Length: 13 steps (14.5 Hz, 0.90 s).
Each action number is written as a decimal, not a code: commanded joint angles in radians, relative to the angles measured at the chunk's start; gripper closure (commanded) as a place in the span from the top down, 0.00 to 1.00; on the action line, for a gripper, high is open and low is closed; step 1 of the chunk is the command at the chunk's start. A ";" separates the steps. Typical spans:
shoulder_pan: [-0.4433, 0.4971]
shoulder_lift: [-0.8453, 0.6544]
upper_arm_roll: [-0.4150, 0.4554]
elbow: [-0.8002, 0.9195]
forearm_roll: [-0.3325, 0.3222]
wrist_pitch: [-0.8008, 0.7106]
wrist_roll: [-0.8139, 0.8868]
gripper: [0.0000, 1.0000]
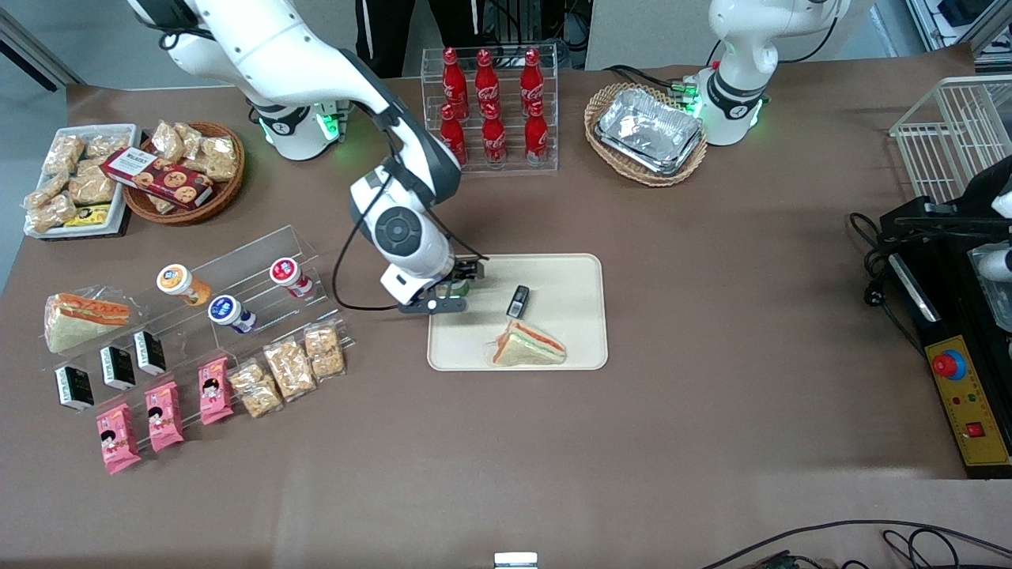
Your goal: Place green gum on tray
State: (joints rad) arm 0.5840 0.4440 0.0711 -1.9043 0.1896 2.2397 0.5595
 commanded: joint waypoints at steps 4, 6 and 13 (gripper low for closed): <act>-0.190 -0.134 -0.004 0.203 0.021 -0.469 -0.159 1.00; -0.249 -0.177 -0.004 0.222 0.022 -0.553 -0.213 1.00; -0.430 -0.376 -0.011 0.238 -0.073 -0.716 -0.335 1.00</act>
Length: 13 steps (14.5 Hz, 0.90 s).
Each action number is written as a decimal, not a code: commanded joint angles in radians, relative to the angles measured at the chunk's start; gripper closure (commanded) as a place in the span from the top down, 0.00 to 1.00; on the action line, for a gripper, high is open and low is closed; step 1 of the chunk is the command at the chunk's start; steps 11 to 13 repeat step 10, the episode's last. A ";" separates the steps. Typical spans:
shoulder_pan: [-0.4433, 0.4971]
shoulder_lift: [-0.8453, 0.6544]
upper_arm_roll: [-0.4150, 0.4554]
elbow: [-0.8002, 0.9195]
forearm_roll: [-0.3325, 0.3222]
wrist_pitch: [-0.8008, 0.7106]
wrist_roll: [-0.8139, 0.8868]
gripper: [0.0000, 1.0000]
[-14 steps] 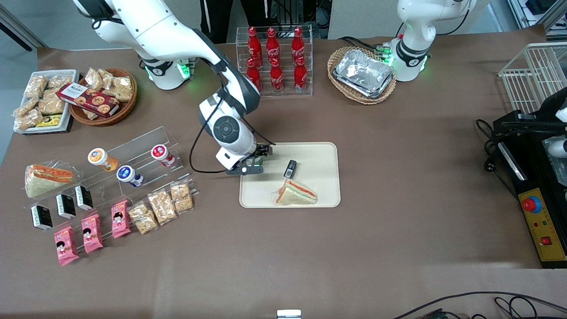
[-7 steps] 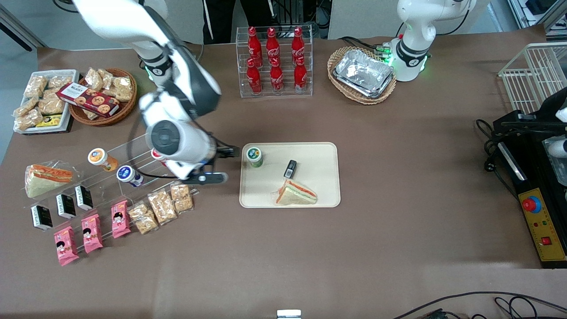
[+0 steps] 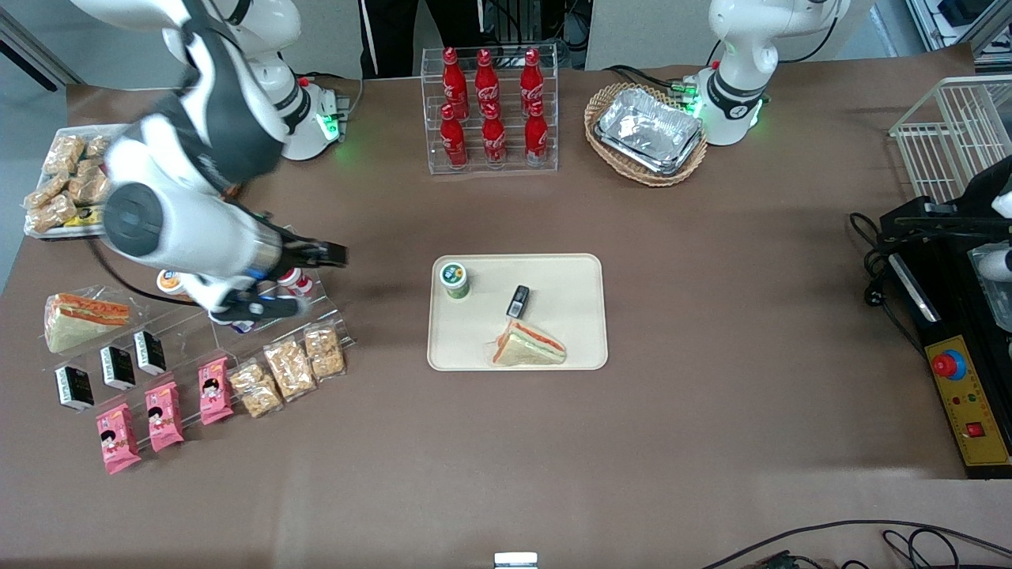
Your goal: Place green gum on tray
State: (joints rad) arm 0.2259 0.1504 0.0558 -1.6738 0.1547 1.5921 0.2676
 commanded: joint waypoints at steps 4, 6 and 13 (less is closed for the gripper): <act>-0.192 -0.095 0.002 0.144 -0.046 -0.245 -0.061 1.00; -0.246 -0.095 0.001 0.164 -0.063 -0.251 -0.100 1.00; -0.330 -0.095 0.002 0.210 -0.095 -0.256 -0.228 1.00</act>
